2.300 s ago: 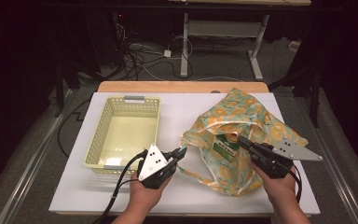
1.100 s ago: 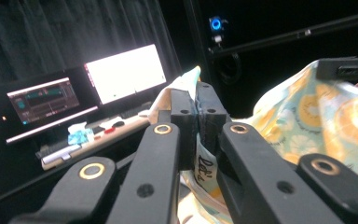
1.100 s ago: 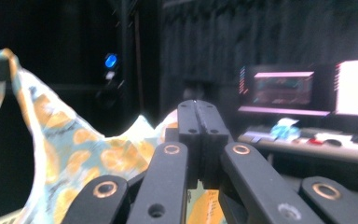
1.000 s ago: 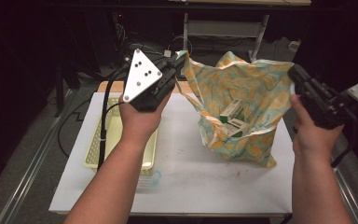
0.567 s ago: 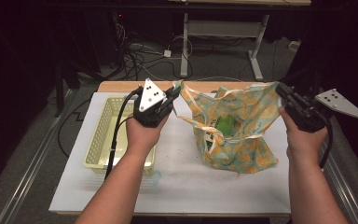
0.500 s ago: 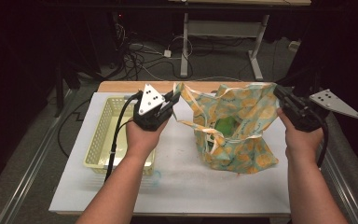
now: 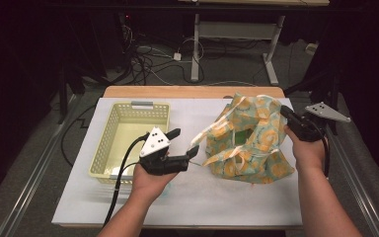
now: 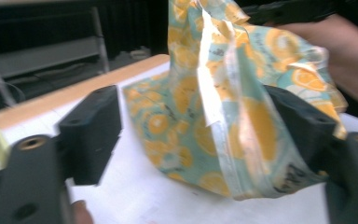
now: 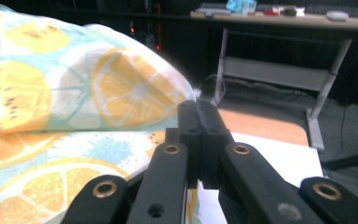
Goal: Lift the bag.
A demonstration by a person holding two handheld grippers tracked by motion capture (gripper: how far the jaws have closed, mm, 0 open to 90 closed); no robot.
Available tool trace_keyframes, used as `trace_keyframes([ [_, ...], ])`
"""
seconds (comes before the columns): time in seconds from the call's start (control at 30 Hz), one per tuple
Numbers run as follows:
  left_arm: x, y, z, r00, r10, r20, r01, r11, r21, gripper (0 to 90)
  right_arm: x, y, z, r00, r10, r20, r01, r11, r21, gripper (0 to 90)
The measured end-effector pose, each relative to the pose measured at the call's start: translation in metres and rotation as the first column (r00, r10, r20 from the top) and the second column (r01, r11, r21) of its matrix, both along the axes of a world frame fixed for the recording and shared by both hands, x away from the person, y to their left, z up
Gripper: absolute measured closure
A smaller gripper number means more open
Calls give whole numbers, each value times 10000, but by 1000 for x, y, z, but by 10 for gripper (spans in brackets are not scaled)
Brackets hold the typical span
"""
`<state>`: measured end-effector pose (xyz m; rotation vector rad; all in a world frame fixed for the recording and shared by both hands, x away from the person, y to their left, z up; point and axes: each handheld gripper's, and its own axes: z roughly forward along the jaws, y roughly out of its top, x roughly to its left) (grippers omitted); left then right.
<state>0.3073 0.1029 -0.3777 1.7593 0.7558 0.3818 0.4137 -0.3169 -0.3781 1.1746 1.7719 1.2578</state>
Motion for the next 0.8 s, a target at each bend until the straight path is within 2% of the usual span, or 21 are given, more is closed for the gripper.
trace_keyframes([
  [0.07,-7,2,-5,9998,-157,-140,154,9997,-208,177,1,-1,-5,9997,-55,-223,54,10000,-33,900],
  [0.2,-22,6,-11,9993,-355,-128,353,9992,-186,146,3,-4,-11,9990,-116,-427,106,9996,-249,900],
  [0.27,-29,7,-14,9982,-527,-298,521,9984,-222,119,4,-6,-15,9985,-126,-526,108,9994,-338,900],
  [0.43,-46,1,-24,9952,-939,-283,951,9946,426,108,6,-9,-23,9969,-143,-772,109,9990,-440,900],
  [0.53,-48,-3,-32,9952,-918,-338,944,9919,851,108,3,-6,-23,9970,102,-773,-134,9991,-412,900],
  [0.6,-46,-4,-38,9946,-892,-523,933,9922,824,108,-3,-3,-20,9968,390,-695,-413,9986,-316,860],
  [0.7,-45,-6,-44,9956,-804,-488,849,9917,965,108,-15,0,-15,9948,878,-511,-888,9959,-193,757],
  [0.8,-43,-6,-47,9951,-794,-594,845,9924,898,103,-32,2,-12,9907,1307,-388,-1314,9912,-166,662],
])
